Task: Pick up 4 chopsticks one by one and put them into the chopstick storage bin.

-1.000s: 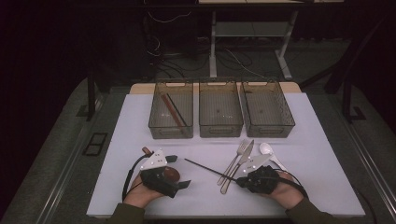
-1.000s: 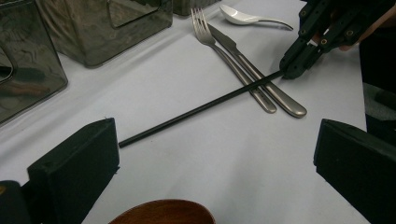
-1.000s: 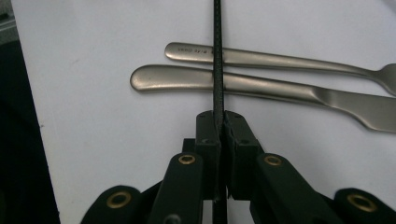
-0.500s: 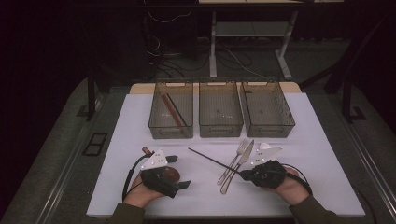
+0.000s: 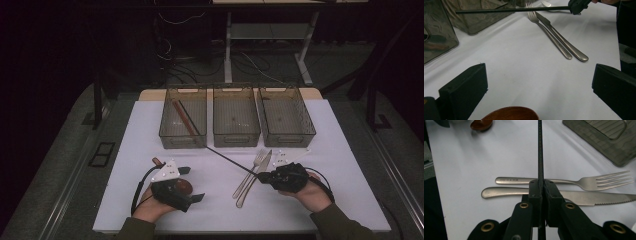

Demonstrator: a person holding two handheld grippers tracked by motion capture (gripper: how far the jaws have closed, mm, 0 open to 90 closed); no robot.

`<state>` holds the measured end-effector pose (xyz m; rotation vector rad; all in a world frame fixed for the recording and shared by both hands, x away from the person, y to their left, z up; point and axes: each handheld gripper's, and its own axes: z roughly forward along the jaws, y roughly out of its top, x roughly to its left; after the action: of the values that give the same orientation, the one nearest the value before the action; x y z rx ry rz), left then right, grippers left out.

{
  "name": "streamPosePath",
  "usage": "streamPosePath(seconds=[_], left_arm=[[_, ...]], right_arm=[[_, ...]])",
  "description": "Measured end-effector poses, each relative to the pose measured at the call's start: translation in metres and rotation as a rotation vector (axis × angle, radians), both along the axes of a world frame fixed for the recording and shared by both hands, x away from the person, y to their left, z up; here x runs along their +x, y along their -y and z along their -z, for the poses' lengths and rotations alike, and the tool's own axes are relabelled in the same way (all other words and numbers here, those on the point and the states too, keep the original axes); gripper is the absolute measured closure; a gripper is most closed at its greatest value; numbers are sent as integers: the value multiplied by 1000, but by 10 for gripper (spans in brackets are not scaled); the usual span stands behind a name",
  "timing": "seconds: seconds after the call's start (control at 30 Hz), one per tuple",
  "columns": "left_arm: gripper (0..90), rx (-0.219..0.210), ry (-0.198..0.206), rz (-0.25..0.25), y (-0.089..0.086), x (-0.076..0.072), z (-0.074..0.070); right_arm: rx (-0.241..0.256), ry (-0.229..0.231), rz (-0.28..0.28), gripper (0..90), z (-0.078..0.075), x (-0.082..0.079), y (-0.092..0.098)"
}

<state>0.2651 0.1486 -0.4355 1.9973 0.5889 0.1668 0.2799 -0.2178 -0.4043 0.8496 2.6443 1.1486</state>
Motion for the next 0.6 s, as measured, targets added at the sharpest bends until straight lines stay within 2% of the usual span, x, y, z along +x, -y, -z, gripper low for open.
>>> streamPosePath(seconds=[0.6], left_arm=[[0, 2, 2, -1, 0, 0, 0]], right_arm=[[67, 3, 84, 845, -21, 26, -5]])
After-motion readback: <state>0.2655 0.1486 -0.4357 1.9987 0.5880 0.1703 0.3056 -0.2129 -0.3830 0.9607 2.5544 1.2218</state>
